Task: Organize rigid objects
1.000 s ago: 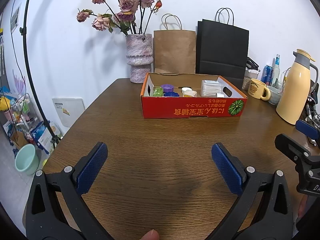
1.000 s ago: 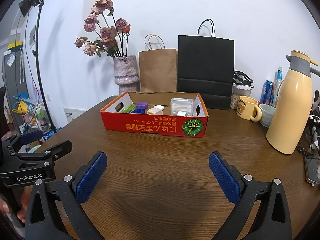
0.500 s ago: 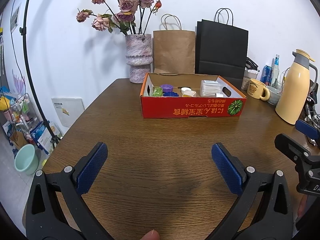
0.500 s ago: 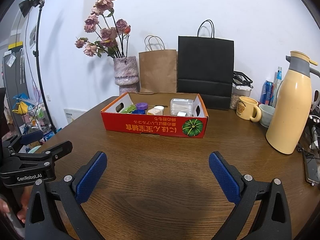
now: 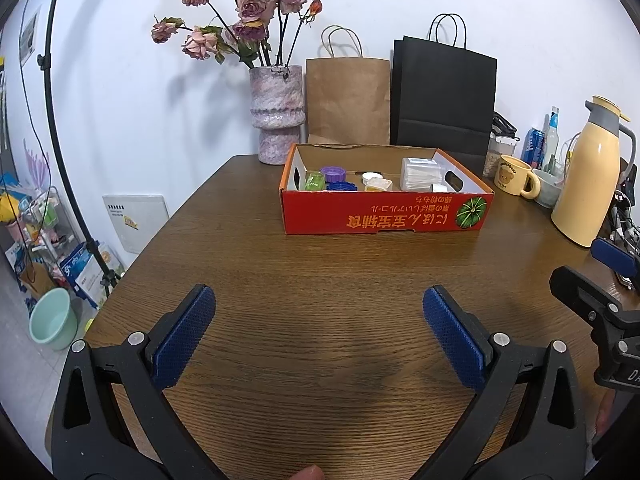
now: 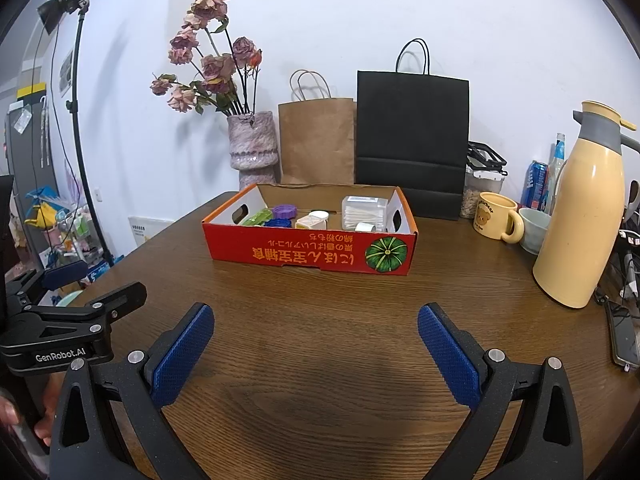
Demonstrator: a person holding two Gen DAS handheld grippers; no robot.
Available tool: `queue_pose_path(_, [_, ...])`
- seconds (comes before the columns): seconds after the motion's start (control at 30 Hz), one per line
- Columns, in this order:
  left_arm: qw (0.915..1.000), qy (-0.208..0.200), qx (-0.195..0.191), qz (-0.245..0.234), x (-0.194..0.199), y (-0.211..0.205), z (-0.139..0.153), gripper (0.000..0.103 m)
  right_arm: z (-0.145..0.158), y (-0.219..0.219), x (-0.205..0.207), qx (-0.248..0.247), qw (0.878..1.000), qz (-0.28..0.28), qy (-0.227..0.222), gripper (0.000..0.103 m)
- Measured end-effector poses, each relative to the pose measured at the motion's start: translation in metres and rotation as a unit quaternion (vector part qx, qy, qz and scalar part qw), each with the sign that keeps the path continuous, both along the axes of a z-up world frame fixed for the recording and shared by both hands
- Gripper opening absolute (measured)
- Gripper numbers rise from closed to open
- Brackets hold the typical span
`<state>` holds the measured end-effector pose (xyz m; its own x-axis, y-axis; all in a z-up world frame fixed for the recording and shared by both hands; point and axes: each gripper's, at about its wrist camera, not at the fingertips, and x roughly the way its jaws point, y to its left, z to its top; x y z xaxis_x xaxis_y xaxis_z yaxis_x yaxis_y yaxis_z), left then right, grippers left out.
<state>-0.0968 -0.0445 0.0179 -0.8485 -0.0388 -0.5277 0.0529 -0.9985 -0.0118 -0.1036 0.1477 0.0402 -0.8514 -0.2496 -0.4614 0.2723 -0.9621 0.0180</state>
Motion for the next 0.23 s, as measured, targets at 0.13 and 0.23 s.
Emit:
queue_pose_path(0.13, [1.0000, 0.001, -0.001, 0.001, 0.0001, 0.0002, -0.0001, 0.103, -0.0001, -0.0001, -0.0002, 0.000, 1.000, 0.000, 0.000, 0.103])
queue_pose_path(0.23, [1.0000, 0.001, 0.000, 0.000, -0.0006, -0.0004, -0.0008, 0.103, -0.0002, -0.0002, -0.0003, 0.000, 1.000, 0.000, 0.000, 0.103])
